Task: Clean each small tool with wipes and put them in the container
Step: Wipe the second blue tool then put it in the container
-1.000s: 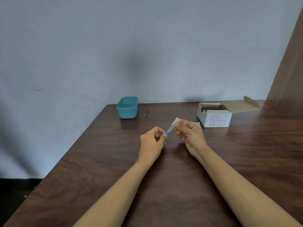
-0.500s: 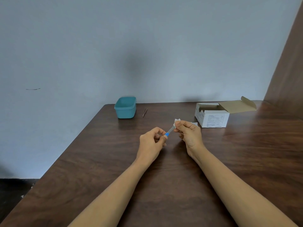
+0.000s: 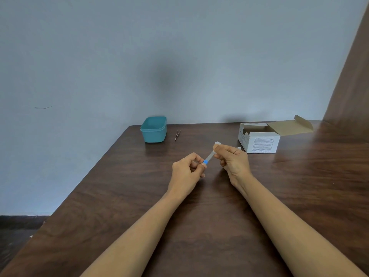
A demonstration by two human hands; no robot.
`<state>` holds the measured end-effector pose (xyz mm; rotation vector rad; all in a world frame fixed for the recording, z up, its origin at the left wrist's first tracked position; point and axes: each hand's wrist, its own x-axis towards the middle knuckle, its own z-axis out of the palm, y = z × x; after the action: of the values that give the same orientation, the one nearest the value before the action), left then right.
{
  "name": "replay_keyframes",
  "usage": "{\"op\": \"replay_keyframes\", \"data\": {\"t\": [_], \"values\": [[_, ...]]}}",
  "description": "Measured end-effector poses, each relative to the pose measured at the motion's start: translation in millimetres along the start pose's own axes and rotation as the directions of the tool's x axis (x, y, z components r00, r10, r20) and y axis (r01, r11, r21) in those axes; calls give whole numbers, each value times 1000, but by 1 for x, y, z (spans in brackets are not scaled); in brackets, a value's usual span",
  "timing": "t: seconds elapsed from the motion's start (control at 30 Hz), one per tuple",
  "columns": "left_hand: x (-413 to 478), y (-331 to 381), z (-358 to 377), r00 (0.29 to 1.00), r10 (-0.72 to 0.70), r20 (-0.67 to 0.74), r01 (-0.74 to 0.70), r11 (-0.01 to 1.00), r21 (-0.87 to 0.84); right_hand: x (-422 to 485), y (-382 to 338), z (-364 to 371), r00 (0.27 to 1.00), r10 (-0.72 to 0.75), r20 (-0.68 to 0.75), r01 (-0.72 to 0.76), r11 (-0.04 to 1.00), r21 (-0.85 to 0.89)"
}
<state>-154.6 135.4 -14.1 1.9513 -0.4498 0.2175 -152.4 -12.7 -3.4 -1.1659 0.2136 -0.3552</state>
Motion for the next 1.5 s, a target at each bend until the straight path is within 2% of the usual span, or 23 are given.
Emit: {"op": "replay_keyframes", "data": {"t": [0.23,0.33,0.43,0.53,0.6,0.67,0.73,0.8,0.87,0.97,1.03,1.1,1.2,1.27,1.5], "values": [[0,3,-2,999,-35,9,35,999,-39,2,-2,-2,997,45,55,-45,999,0],[1,5,-4,993,-118,16,119,981,-156,3,-3,-5,989,84,118,-91,994,56],[2,9,-5,969,-233,87,249,904,-349,3,-4,-7,980,95,175,-109,992,69],[3,12,-6,940,-289,181,341,820,-459,3,-4,-8,970,105,219,-119,991,52],[3,12,-7,929,-299,218,369,781,-504,1,-4,-8,959,102,266,-102,995,-15],[4,11,-9,924,-308,224,381,754,-534,0,-4,-7,941,90,327,-41,988,-152],[5,9,-10,924,-318,214,383,757,-530,-2,-3,-7,930,83,358,7,970,-241],[6,8,-9,928,-315,198,372,776,-510,-2,-3,-6,937,76,341,9,971,-240],[8,8,-6,937,-300,181,350,791,-501,-2,-3,-5,957,59,285,-5,983,-186],[8,8,-3,944,-280,172,329,817,-474,1,-3,-3,983,69,168,-69,998,-5],[6,7,-1,947,-273,171,322,836,-444,2,-3,-4,986,89,141,-95,995,37],[5,4,0,952,-269,143,305,849,-432,1,-2,-5,982,87,168,-80,996,-47],[5,0,-2,966,-256,46,252,875,-413,-3,0,-1,964,35,265,40,961,-275],[5,-1,-2,975,-221,4,208,911,-357,-4,2,1,967,2,255,82,945,-317],[6,2,2,996,-89,1,87,970,-228,-4,6,5,998,-43,46,47,994,-95]]}}
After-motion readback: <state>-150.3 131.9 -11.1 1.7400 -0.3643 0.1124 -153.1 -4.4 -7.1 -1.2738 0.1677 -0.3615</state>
